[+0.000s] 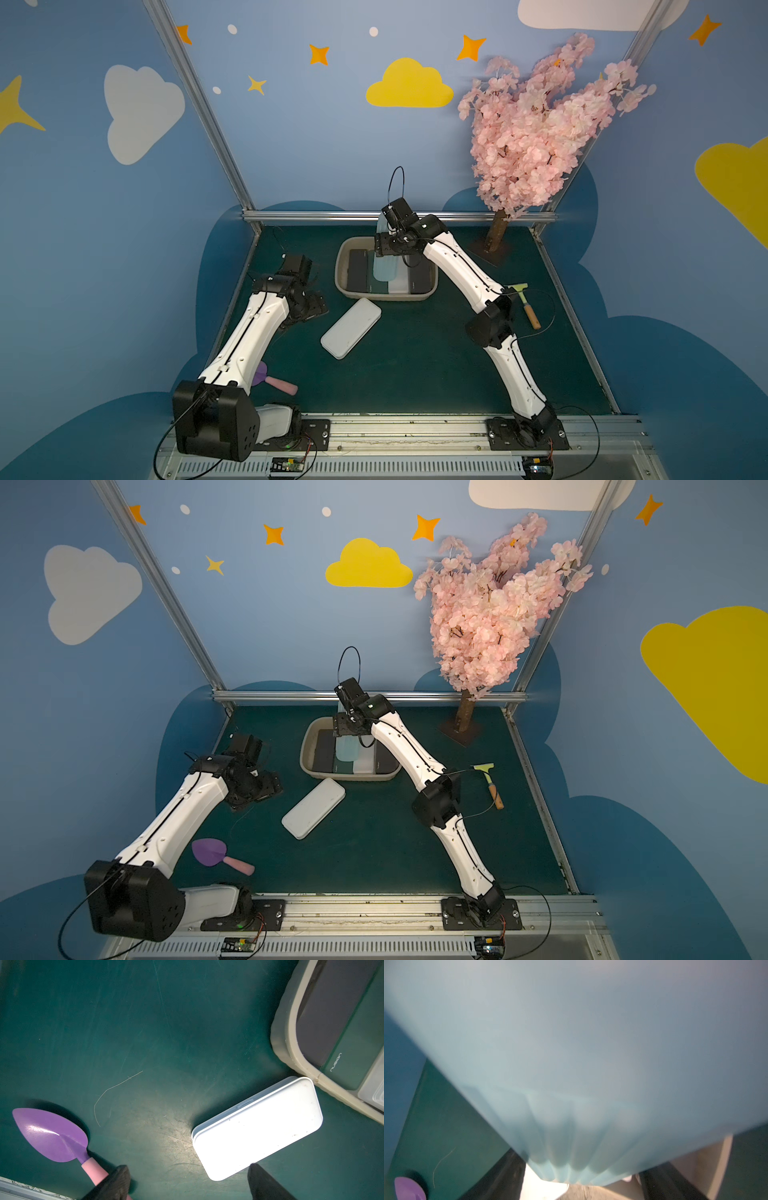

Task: Put the pencil case into the storage box
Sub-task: Place the pencil case at the storage box.

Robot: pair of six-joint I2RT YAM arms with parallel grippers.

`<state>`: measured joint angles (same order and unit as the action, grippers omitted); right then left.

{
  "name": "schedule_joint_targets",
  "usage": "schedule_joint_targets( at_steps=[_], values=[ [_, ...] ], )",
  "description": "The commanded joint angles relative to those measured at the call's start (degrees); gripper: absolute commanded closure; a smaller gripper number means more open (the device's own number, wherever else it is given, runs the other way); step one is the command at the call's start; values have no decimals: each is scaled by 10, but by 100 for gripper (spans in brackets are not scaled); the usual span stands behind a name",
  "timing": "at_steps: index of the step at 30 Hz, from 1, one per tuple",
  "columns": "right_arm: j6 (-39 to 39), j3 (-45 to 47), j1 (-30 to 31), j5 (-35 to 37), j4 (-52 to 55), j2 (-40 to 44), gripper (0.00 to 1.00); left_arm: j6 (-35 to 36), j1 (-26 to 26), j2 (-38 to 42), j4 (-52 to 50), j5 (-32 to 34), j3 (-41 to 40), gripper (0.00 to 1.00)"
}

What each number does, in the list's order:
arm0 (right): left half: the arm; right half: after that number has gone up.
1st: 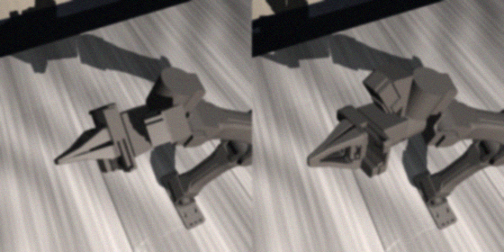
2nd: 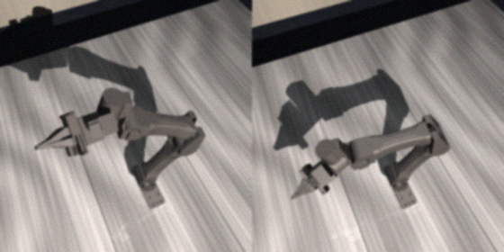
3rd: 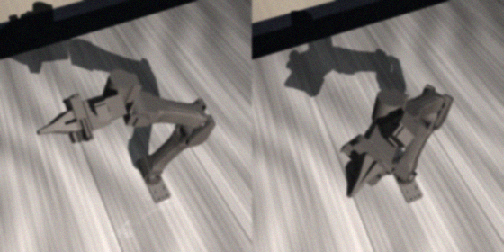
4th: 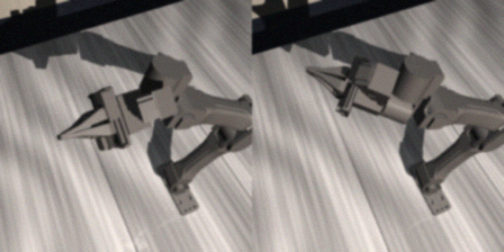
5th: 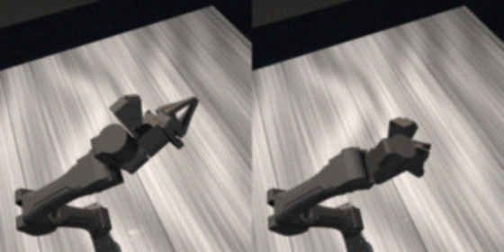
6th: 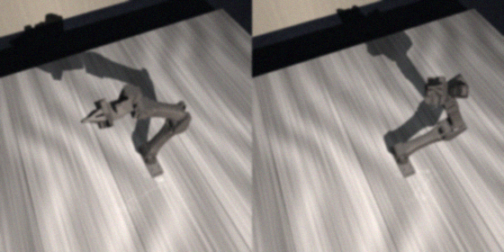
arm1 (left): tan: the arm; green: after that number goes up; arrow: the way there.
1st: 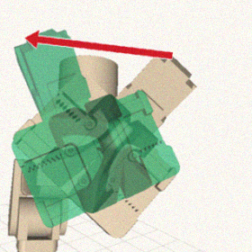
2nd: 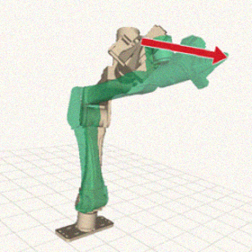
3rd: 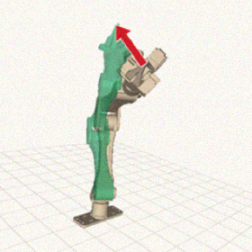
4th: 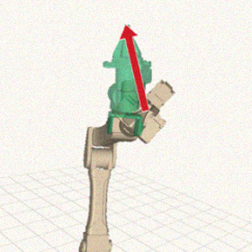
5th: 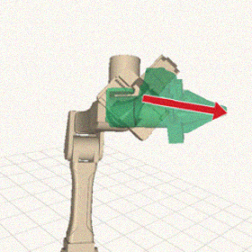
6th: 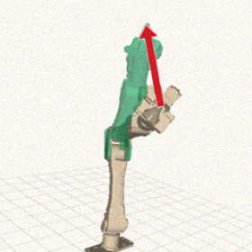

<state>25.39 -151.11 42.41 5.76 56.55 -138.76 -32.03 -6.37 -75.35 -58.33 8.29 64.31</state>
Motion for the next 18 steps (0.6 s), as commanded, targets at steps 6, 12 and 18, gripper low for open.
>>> schedule_joint_targets(
  at_steps=[6,12,18],
  values=[
    [10,-23,6,-32,-127,-54,49,-4,2,-21,-13,-2,30,8],
    [21,-30,12,-41,-108,-88,49,5,2,-21,-18,1,27,8],
    [23,-49,13,-30,-51,-108,49,14,3,-20,-20,4,24,8]
  ],
)
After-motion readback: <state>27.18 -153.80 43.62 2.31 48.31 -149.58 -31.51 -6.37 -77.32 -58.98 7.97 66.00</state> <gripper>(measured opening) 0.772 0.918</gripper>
